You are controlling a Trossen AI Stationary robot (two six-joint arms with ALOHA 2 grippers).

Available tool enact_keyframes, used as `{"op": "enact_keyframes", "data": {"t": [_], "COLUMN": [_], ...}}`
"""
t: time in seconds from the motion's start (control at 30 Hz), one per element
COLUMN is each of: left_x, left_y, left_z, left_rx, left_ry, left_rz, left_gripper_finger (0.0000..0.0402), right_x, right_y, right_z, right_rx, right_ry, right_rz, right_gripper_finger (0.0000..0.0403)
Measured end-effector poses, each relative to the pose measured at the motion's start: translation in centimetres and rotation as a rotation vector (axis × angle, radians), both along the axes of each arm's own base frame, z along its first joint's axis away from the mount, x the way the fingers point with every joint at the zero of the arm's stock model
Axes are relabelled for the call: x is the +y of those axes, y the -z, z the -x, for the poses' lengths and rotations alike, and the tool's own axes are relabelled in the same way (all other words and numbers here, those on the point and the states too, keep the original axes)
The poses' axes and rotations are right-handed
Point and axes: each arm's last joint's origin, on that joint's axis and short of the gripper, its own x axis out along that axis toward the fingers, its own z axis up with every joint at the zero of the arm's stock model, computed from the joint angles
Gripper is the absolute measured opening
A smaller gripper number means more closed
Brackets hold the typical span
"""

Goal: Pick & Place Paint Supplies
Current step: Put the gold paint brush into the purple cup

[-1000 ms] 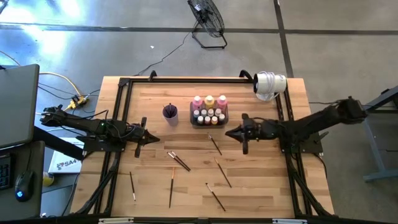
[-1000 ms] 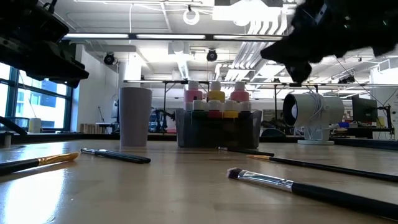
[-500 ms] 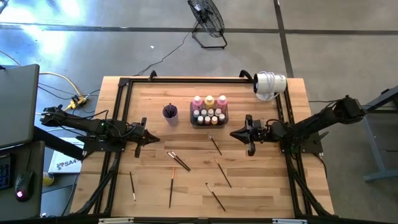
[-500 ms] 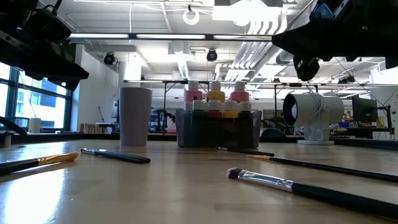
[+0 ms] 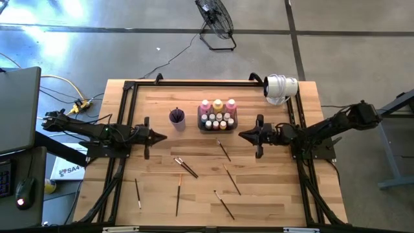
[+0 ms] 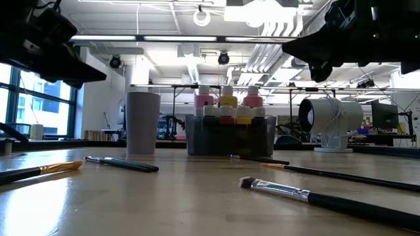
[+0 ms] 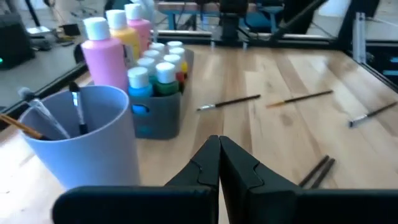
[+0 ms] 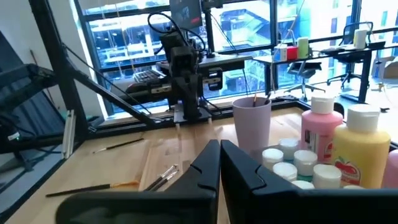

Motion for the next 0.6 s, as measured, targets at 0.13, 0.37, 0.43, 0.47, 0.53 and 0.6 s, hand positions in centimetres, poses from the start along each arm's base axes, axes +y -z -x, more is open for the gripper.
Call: {"op": "enact_keyframes", "data": {"t": [0.13, 0.37, 0.43, 0.47, 0.53, 0.6], "left_x": [0.01, -0.15, -0.22, -0.22, -0.22, -0.21], "left_y": [-0.10, -0.08, -0.08, -0.07, -0.07, -0.07], "left_z": [-0.01, -0.03, -0.03, -0.03, -0.03, -0.03], "left_rx": [-0.010, -0.015, -0.015, -0.014, -0.014, -0.014], "left_ry": [-0.006, 0.039, 0.058, 0.060, 0.060, 0.056], "left_rz": [0.001, 0.077, 0.098, 0.100, 0.100, 0.100], "left_gripper_finger": [0.0000, 0.0000, 0.0000, 0.0000, 0.0000, 0.0000], "right_x": [0.00, 0.00, 0.00, 0.00, 0.01, 0.11], "right_y": [0.13, -0.21, -0.22, -0.21, -0.21, -0.21], "right_z": [-0.01, 0.01, 0.01, 0.01, 0.01, 0.00], "right_rx": [0.013, -0.021, -0.022, -0.022, -0.022, -0.025], "right_ry": [-0.003, -0.003, -0.003, -0.003, -0.005, -0.045], "right_rz": [0.002, 0.005, 0.006, 0.006, -0.005, -0.041], "right_gripper_finger": [0.0003, 0.0003, 0.0003, 0.0003, 0.0003, 0.0003]}}
